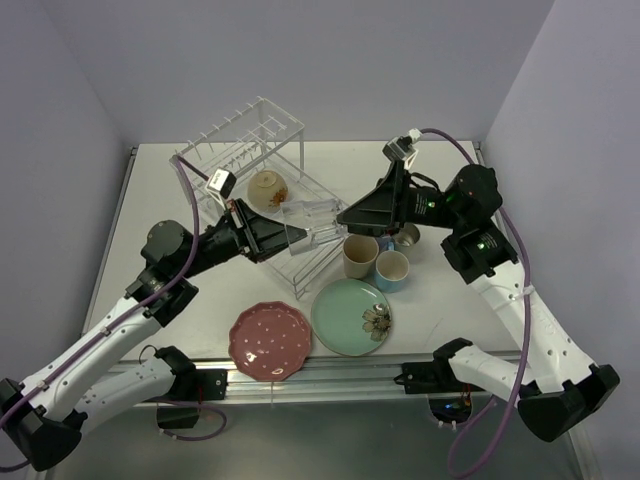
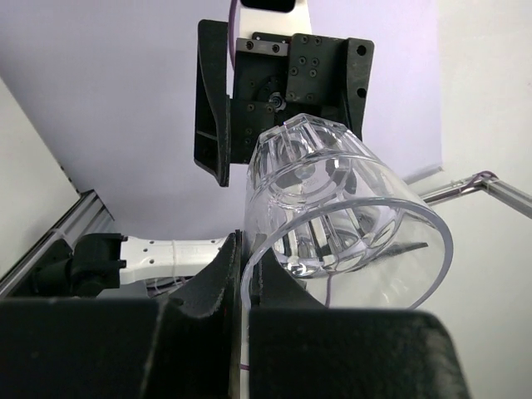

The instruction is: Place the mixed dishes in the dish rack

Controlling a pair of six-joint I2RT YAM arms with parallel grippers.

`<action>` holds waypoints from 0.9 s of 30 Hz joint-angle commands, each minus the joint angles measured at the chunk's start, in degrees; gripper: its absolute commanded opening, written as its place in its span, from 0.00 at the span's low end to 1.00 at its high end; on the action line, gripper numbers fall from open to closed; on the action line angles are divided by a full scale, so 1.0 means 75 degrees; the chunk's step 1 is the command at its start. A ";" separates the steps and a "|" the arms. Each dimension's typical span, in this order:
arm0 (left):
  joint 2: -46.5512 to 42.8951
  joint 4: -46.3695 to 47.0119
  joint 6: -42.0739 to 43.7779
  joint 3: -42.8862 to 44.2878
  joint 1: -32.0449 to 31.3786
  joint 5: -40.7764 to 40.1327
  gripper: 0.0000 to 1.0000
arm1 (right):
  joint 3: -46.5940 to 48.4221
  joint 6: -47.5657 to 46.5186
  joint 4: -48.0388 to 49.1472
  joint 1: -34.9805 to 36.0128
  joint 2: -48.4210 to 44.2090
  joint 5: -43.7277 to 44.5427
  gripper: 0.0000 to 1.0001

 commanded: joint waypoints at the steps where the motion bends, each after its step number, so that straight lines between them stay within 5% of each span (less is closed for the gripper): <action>1: -0.0359 0.1208 -0.0268 -0.0032 -0.0003 0.0021 0.00 | -0.0064 0.0583 0.1057 -0.0002 0.0071 -0.0174 0.86; 11: -0.0418 0.1010 -0.0174 -0.0126 -0.0003 -0.0049 0.00 | 0.0275 0.0339 0.0625 0.0033 0.0387 -0.0057 0.82; 14: -0.0359 0.0881 -0.0058 -0.0044 -0.0003 -0.0061 0.00 | 0.0404 0.0186 0.0402 0.0115 0.0481 0.0013 0.74; 17: -0.0301 0.0787 -0.0034 0.0015 -0.0003 -0.0037 0.00 | 0.0475 0.0046 0.0238 0.0209 0.0587 0.0107 0.59; 20: -0.0254 0.0682 0.0013 0.0038 -0.0003 -0.0037 0.00 | 0.0475 -0.0060 0.0156 0.0233 0.0645 0.0119 0.23; 21: -0.0254 0.0612 0.0060 0.0061 -0.0015 -0.0026 0.00 | 0.0475 -0.0083 0.0156 0.0233 0.0692 0.0107 0.00; 22: -0.0265 0.0553 0.0083 0.0062 -0.0003 -0.0049 0.02 | 0.0498 -0.0083 0.0156 0.0233 0.0716 0.0084 0.00; 27: -0.0464 -0.0219 0.0271 0.0038 0.0008 -0.0447 0.56 | 0.0814 -0.0492 -0.0288 0.0233 0.0903 0.0142 0.00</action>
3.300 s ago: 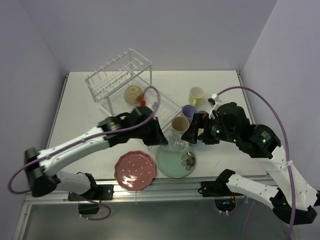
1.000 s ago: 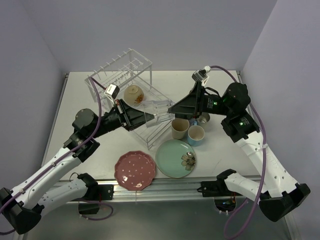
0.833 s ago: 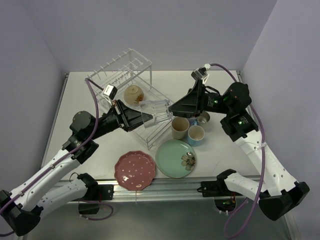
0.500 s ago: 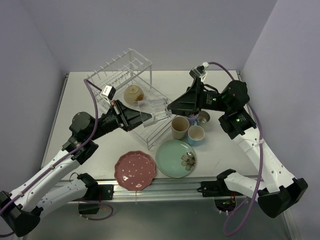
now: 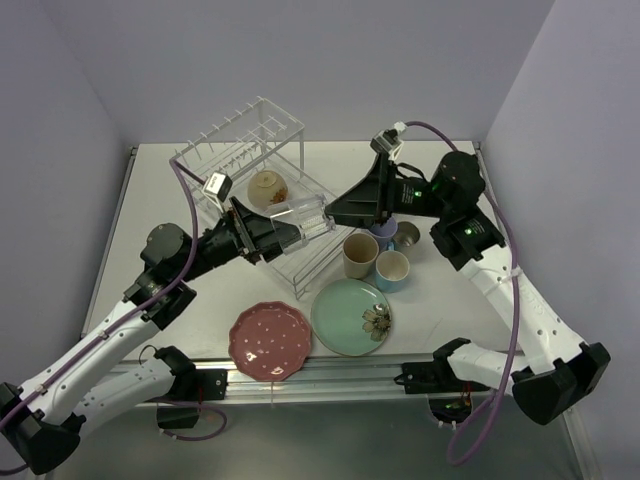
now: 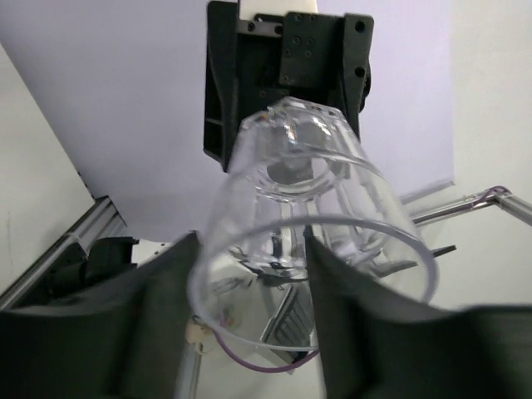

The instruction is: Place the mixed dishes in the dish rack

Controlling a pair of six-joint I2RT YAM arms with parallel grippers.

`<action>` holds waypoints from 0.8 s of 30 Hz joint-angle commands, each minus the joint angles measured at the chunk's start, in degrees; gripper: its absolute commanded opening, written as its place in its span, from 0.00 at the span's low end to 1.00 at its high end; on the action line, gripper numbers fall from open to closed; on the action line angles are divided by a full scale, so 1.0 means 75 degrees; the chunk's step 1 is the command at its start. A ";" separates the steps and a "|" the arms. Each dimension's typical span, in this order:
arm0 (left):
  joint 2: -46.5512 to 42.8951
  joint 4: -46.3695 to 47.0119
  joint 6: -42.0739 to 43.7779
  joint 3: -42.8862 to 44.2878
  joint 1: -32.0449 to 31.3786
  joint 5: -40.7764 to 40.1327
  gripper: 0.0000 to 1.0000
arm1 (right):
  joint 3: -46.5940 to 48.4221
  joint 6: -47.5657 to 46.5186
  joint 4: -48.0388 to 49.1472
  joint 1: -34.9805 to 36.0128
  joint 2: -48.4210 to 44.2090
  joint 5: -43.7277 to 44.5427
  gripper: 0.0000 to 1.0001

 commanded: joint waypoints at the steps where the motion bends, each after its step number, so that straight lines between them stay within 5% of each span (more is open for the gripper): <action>1: -0.0347 -0.0305 0.0210 0.0219 -0.0026 -0.0153 0.64 | 0.0535 -0.0546 -0.0621 0.0078 0.0247 0.0174 0.00; 2: -0.0395 -0.0388 0.0198 0.0149 -0.0003 -0.0188 0.75 | 0.0571 -0.0604 -0.0658 0.0078 0.0329 0.0174 0.00; 8: -0.0618 -0.1439 0.0361 0.0136 0.0173 -0.0340 0.99 | 0.0641 -0.0791 -0.0657 0.0067 0.0575 0.0221 0.00; 24: -0.1648 -0.5637 0.0761 0.0359 0.0993 -0.1839 0.99 | 0.1671 -0.1987 -0.1841 -0.0320 0.1899 0.0619 0.00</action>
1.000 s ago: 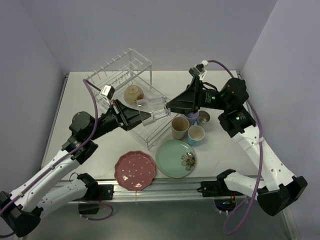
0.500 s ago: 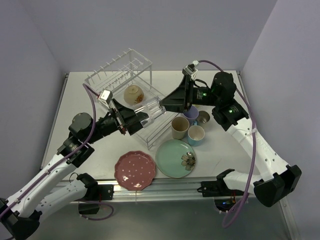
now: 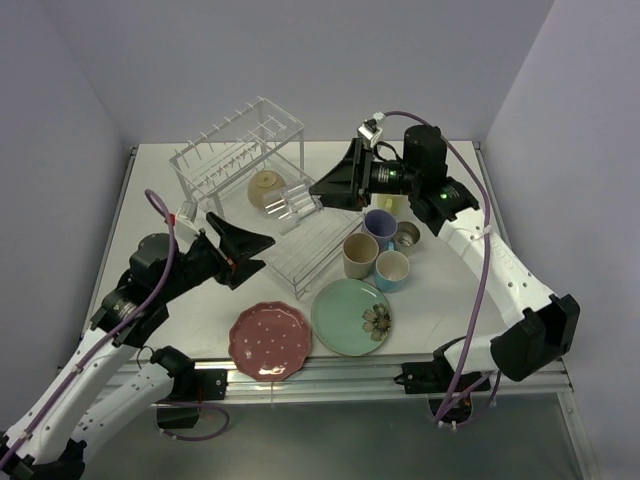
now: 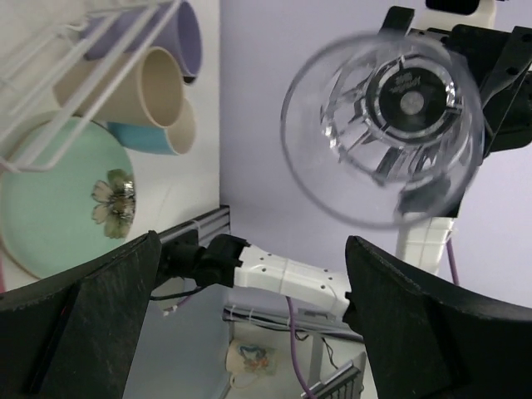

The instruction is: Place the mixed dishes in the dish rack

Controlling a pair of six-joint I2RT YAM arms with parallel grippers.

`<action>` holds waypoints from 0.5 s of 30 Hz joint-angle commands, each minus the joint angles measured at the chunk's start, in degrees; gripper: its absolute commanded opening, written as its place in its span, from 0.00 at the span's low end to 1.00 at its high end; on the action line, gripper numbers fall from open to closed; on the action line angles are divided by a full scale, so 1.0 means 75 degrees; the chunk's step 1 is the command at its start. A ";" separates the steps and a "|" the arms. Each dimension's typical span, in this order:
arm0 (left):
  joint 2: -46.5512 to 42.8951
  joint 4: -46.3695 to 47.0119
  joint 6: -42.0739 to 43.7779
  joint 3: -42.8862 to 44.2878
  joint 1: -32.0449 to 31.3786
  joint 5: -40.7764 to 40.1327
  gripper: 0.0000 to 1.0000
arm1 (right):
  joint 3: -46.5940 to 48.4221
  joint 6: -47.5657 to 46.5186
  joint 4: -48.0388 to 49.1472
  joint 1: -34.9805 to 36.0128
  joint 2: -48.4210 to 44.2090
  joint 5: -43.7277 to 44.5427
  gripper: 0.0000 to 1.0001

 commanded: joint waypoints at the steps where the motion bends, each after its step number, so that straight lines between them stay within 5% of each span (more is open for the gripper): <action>1: -0.0457 -0.1030 0.0198 0.0341 0.0119 -0.0832 0.99 | 0.0754 -0.0475 -0.0183 -0.0180 0.0279 0.0238 0.00; 6: -0.0155 -0.2741 0.0572 0.1254 0.0131 -0.1828 0.99 | 0.2822 -0.2617 -0.2929 -0.0111 0.1497 0.1536 0.00; 9: 0.0663 -0.3900 0.1111 0.2039 0.0131 -0.1970 0.99 | 0.4241 -0.3918 -0.4455 0.0169 0.2400 0.3269 0.00; 15: 0.1487 -0.4922 0.1803 0.3095 0.0131 -0.2181 0.98 | 0.5979 -0.5162 -0.5702 0.0885 0.3947 0.6481 0.00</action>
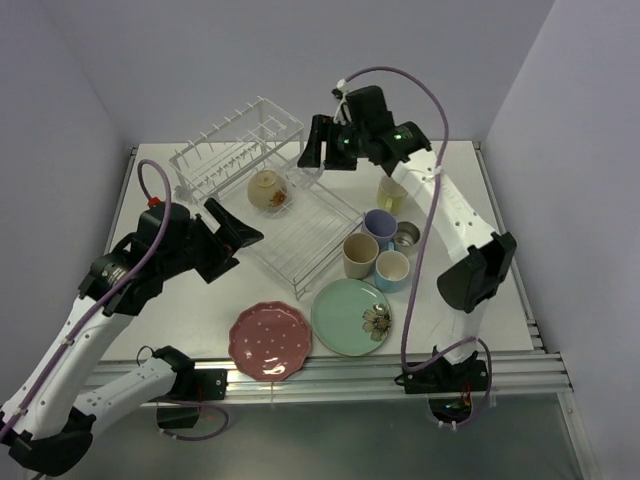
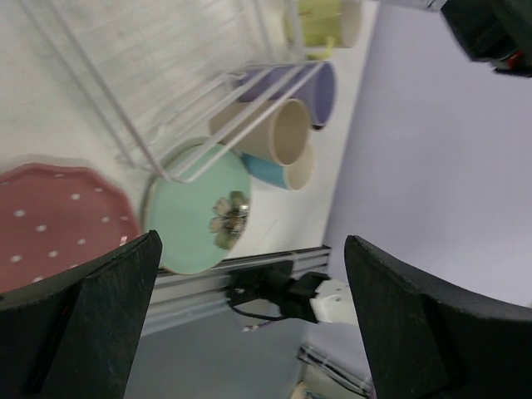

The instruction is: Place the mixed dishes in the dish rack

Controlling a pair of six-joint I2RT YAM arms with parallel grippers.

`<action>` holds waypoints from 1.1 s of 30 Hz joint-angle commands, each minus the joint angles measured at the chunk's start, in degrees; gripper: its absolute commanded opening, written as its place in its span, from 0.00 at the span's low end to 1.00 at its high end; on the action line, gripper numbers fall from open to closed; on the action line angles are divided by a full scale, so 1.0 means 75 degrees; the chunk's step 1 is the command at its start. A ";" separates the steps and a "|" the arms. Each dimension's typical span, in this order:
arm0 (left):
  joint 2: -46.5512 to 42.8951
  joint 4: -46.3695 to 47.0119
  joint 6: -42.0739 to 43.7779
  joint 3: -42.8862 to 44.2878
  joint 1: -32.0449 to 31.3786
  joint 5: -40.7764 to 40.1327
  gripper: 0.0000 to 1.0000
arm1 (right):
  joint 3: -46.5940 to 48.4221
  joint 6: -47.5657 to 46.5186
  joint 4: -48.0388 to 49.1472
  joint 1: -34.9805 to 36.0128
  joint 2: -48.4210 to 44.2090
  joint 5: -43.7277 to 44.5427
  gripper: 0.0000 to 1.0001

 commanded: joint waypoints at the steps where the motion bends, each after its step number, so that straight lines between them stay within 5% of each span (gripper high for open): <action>1: 0.0191 -0.1023 0.0675 0.0484 0.0029 -0.0313 0.97 | 0.0875 -0.1304 -0.1192 0.0576 0.0636 0.2313 0.00; 10: 0.1244 -0.1491 0.0969 0.1454 0.0040 -0.0325 0.91 | 0.1169 -0.1646 -0.1216 0.1339 0.1786 0.4295 0.00; 25: 0.2546 -0.1657 0.1695 0.2324 0.0193 -0.0512 0.91 | 0.1896 -0.1962 -0.1064 0.1633 0.3158 0.5128 0.01; 30: 0.2711 -0.1692 0.1977 0.2454 0.0403 -0.0454 0.92 | 0.2236 -0.1997 -0.0878 0.1621 0.3440 0.5257 0.09; 33: 0.2699 -0.1645 0.2094 0.2361 0.0544 -0.0291 0.92 | 0.2492 -0.2032 -0.0817 0.1633 0.3592 0.5257 0.28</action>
